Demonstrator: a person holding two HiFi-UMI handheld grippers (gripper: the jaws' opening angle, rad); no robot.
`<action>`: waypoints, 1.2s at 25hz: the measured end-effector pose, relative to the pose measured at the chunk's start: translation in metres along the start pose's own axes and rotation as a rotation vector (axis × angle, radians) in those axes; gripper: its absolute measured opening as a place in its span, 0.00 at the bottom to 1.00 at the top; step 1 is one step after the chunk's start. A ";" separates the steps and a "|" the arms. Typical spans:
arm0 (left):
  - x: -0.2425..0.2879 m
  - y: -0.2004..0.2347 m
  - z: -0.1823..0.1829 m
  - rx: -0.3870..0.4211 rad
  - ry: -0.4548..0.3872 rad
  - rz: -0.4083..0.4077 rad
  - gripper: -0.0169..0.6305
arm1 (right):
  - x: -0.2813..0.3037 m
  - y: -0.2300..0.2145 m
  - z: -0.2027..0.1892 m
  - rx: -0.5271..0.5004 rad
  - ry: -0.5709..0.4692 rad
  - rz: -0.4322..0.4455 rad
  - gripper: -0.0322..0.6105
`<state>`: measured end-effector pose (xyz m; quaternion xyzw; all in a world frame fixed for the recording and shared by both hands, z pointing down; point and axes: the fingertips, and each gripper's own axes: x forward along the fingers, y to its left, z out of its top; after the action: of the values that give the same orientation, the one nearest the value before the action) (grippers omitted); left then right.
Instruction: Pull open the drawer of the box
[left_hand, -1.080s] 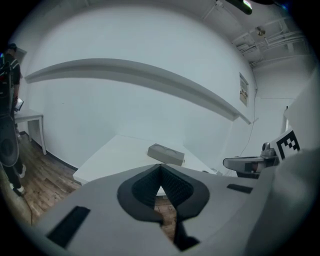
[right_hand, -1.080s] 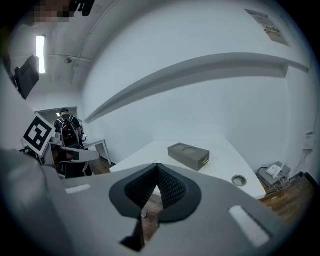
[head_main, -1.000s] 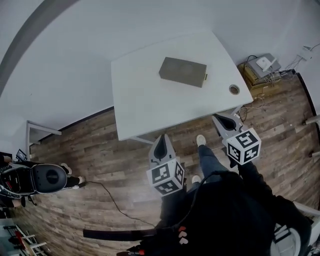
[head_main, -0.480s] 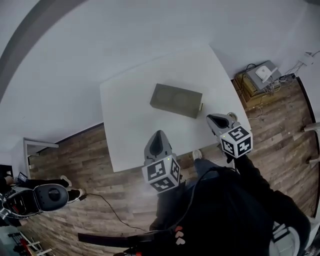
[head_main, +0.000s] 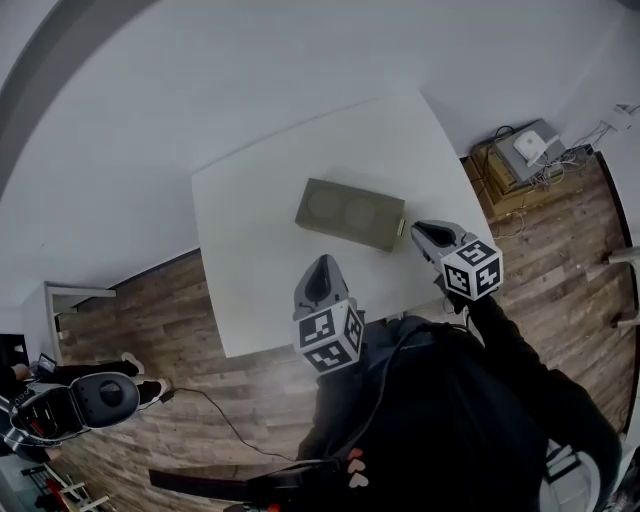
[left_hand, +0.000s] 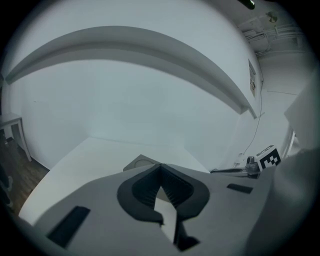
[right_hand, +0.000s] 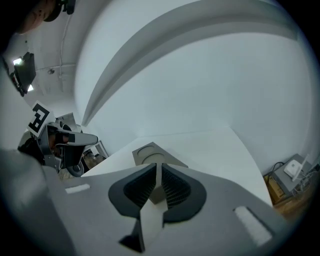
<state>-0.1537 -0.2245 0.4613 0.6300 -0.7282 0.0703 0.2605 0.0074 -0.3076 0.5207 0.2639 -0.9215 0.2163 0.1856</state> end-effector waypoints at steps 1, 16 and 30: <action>0.004 0.001 0.000 0.002 0.007 -0.004 0.02 | 0.004 -0.004 -0.002 0.013 0.010 0.001 0.06; 0.065 0.012 0.006 0.062 0.113 -0.123 0.02 | 0.053 -0.036 -0.051 0.408 0.188 -0.004 0.10; 0.078 0.017 -0.018 0.062 0.173 -0.139 0.02 | 0.068 -0.045 -0.078 0.617 0.256 0.055 0.11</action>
<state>-0.1700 -0.2821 0.5166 0.6781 -0.6552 0.1286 0.3071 -0.0033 -0.3316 0.6309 0.2533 -0.7884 0.5215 0.2054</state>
